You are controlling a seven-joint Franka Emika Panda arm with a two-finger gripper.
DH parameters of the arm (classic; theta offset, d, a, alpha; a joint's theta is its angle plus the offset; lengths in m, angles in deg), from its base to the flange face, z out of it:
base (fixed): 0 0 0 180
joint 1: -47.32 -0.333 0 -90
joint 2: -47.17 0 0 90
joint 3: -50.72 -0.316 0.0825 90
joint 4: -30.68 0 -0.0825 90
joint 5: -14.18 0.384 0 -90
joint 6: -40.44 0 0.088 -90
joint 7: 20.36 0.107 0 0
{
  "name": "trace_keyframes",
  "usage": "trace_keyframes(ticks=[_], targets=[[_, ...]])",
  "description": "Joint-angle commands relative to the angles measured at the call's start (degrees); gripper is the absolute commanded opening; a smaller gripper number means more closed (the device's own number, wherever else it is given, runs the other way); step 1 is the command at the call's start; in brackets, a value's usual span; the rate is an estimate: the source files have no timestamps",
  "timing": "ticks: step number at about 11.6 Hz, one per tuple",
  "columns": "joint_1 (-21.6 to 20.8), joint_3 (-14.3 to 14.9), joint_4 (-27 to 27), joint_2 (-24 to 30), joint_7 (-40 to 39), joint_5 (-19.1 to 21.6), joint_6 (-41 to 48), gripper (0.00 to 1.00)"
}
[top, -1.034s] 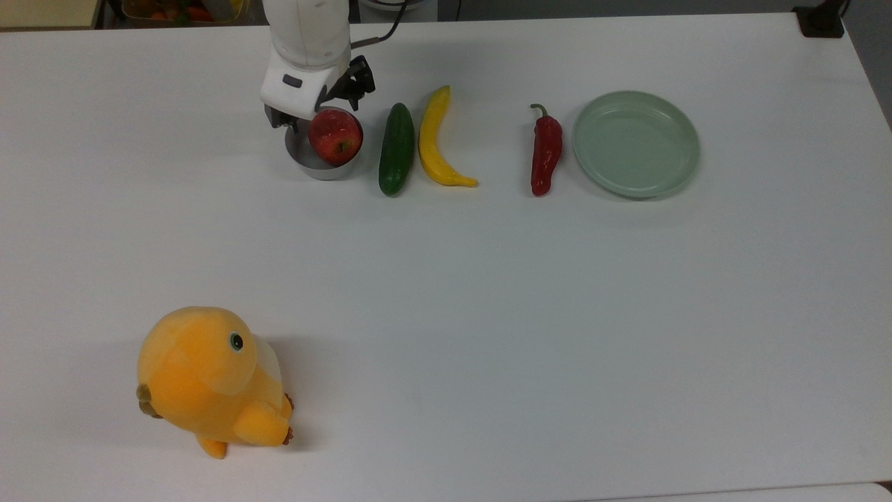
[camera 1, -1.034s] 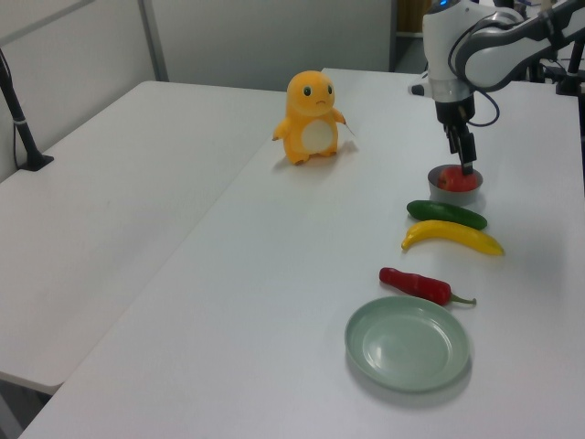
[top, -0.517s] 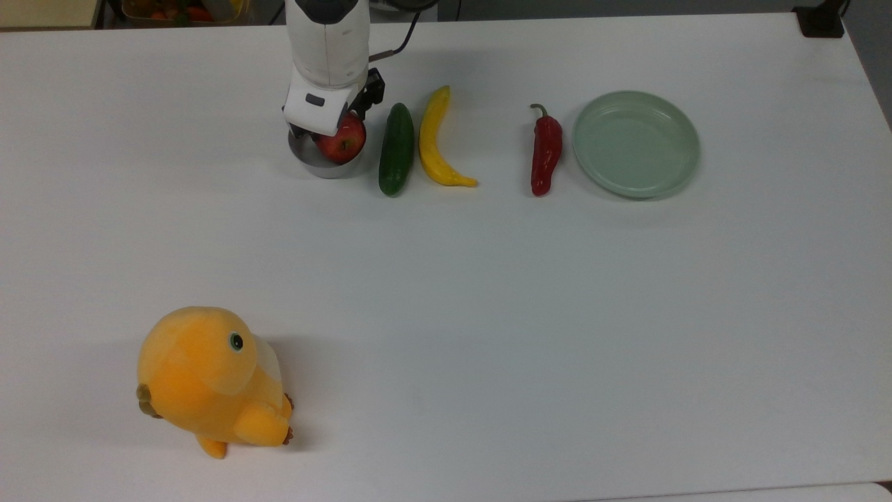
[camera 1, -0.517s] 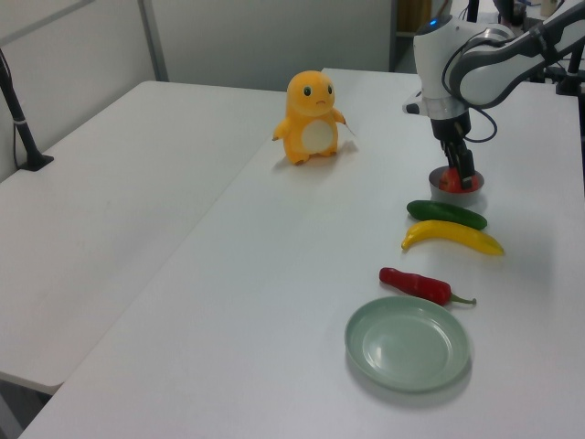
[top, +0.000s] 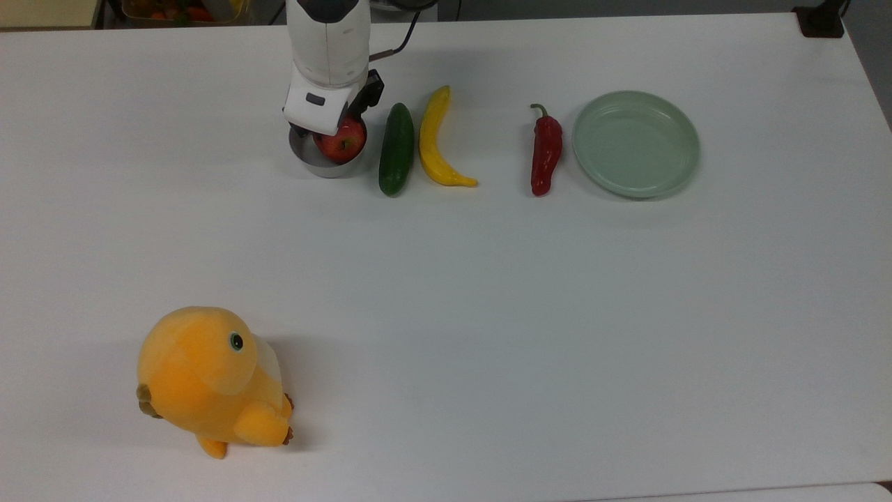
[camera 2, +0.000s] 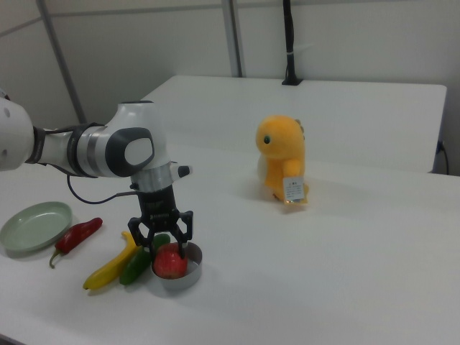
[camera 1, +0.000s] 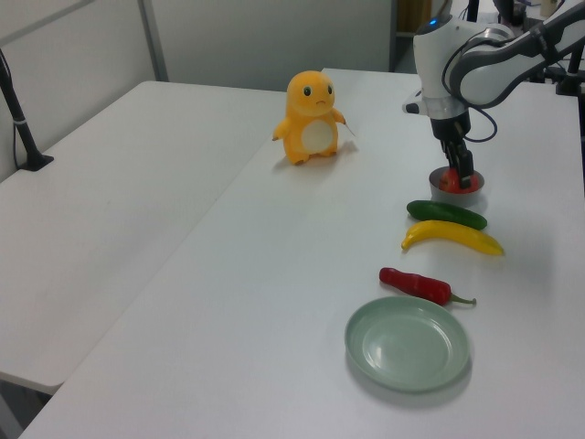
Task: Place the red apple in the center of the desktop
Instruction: 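Close the gripper around the red apple, then lift the red apple up out of the grey bowl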
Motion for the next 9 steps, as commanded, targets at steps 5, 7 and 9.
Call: trace_keyframes(ticks=[5,7,9], targets=[[-0.16,-0.04,-0.02,6.36,-0.49,-0.95,1.46,0.24],[-0.52,-0.04,-1.33,7.95,-0.40,-0.26,1.90,0.24],[-0.78,-0.21,-3.61,8.48,-0.14,0.45,2.25,0.24]])
